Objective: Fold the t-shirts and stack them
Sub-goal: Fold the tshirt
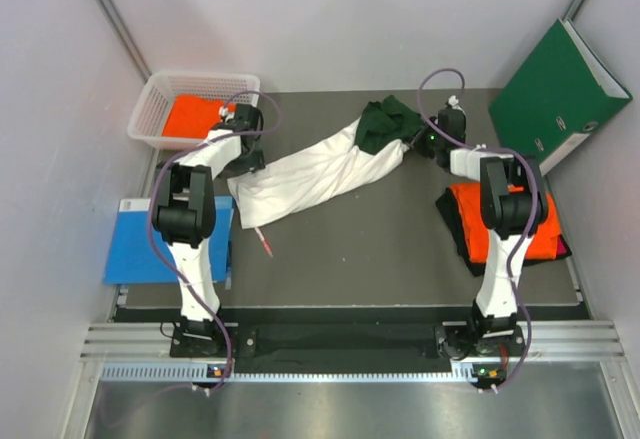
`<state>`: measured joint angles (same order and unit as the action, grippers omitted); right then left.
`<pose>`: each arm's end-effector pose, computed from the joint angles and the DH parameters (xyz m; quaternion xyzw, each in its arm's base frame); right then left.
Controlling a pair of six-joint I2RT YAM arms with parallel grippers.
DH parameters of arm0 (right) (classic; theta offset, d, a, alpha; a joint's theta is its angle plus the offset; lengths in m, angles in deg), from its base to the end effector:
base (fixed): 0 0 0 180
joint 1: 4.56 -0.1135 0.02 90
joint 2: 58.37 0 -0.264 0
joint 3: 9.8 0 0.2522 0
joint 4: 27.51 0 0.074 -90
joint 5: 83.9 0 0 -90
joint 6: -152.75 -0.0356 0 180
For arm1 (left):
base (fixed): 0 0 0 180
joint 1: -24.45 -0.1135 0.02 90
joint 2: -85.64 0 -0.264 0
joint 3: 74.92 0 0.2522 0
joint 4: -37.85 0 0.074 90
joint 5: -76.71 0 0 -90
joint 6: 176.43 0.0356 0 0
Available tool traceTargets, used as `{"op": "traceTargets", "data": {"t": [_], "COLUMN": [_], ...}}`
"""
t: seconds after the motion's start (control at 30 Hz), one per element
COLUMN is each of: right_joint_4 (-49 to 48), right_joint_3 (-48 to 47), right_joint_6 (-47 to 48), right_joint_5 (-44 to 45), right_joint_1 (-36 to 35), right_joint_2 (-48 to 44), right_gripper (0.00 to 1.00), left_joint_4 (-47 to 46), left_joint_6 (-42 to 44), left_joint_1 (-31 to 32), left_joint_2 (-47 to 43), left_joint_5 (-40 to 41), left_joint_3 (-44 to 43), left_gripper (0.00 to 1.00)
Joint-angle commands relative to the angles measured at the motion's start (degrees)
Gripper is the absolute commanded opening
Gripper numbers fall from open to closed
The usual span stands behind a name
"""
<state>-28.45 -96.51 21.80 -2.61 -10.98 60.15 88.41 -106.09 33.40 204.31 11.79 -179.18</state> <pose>0.4506 0.0561 0.1565 0.2216 0.8393 0.2581 0.4240 0.4329 -0.0529 0.1861 -0.1358 0.9444 0.1531 0.2573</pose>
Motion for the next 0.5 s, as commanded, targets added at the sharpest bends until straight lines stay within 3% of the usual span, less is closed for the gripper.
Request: {"op": "traceTargets", "data": {"t": [0.0, 0.23, 0.3, 0.37, 0.47], "right_joint_4": [3.35, 9.5, 12.48, 13.73, 12.6], "right_joint_3": [-10.07, -27.93, -31.9, -32.35, -22.56], "right_joint_6": [3.33, 7.99, 7.47, 7.72, 9.48], "right_joint_5": [0.54, -0.35, -0.69, -2.01, -3.07], "right_joint_1": [2.1, 4.57, 5.09, 5.36, 4.4], "right_joint_2": [4.96, 15.67, 16.13, 14.56, 7.36], "right_gripper": [0.17, 0.24, 0.36, 0.56, 0.85], "left_joint_4": [0.73, 2.14, 2.14, 2.23, 1.97], "left_joint_6": [0.15, -0.29, -0.47, -0.82, -1.52], "left_joint_1": [0.19, 0.45, 0.98, 1.68, 2.47], "left_joint_2": [-6.43, -10.82, -12.76, -14.51, -17.06], "left_joint_5": [1.2, -1.6, -2.49, -2.67, -3.37], "left_joint_3": [0.15, 1.29, 2.51, 3.83, 5.94], "left_gripper": [0.99, 0.99, 0.99, 0.99, 0.99]}}
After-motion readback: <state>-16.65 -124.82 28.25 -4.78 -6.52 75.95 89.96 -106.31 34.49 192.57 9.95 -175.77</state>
